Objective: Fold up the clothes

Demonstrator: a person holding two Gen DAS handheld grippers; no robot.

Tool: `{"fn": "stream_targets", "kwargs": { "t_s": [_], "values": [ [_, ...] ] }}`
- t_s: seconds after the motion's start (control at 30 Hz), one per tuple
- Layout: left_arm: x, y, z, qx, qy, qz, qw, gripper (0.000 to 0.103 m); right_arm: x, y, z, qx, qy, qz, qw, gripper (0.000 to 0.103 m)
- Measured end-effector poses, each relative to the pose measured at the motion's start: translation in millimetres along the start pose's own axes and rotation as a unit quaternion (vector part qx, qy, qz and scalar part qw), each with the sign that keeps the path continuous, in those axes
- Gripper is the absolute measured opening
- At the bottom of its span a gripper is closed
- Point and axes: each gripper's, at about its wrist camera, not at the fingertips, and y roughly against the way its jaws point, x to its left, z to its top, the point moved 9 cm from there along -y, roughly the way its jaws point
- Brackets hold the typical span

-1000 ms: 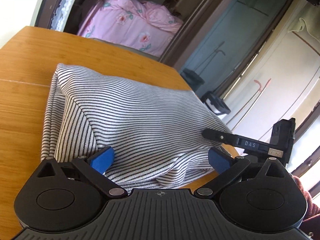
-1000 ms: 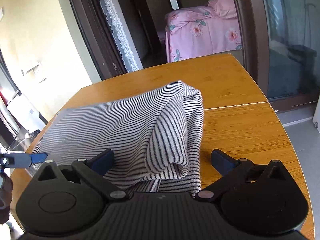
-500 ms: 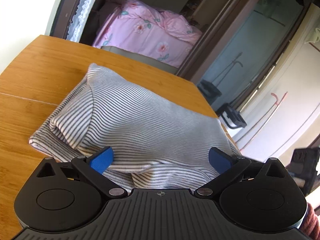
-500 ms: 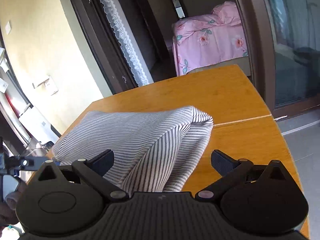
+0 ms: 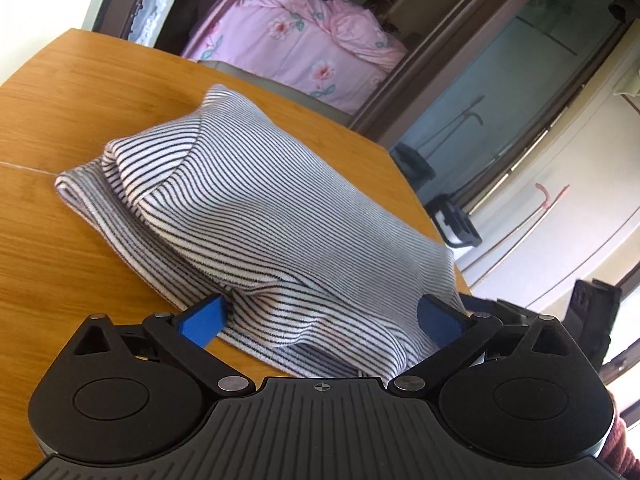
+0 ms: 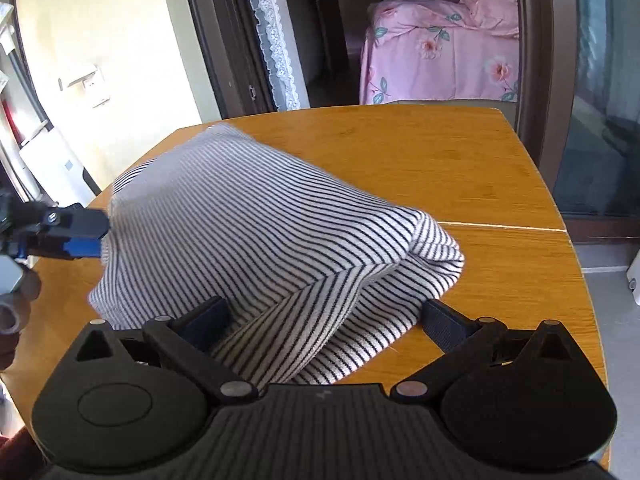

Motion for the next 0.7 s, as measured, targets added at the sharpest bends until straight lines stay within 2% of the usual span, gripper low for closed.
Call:
{"fn": "stream_targets", "kwargs": {
  "t_s": [0.1,0.23,0.3,0.37,0.43,0.5,0.6,0.63,0.7],
  "values": [
    [7.6,-5.9,13.7,-0.017,-0.001,0.024,0.9996,0.103,20.6,6.4,-8.1,0.001,0.019,0.018,1.0,0.103],
    [11.1,-5.9,24.1,-0.029,-0.037,0.093,0.9945,0.103,31.5,23.8,3.2,-0.022,0.048,0.034,0.998,0.103],
    [4.4,4.6,23.9,-0.035,-0.039,0.085,0.9949,0.103,25.6,32.9,16.3,-0.051,0.048,0.027,0.997,0.103],
    [-3.0,15.7,23.5,-0.042,-0.041,0.075,0.9955,0.103,12.3,33.9,28.7,-0.071,0.041,0.0,0.997,0.103],
    [-19.4,24.8,17.5,-0.04,-0.046,0.045,0.9971,0.103,-1.5,20.8,32.4,-0.062,0.04,-0.029,0.997,0.103],
    [-36.1,20.8,5.0,-0.017,-0.057,0.012,0.9982,0.103,-15.3,7.9,36.1,-0.052,0.039,-0.058,0.996,0.103],
    [-60.9,14.4,-14.6,0.019,-0.073,-0.037,0.9965,0.103,-21.6,-16.3,23.4,-0.023,0.06,-0.09,0.994,0.103],
    [-63.4,9.8,-20.6,0.029,-0.077,-0.04,0.9958,0.103,-21.9,-16.1,21.8,-0.025,0.053,-0.09,0.994,0.103],
    [-57.6,-3.1,-28.8,0.045,-0.077,-0.023,0.9957,0.103,-21.6,-13.9,18.2,-0.027,0.043,-0.089,0.995,0.103]
  ]
}}
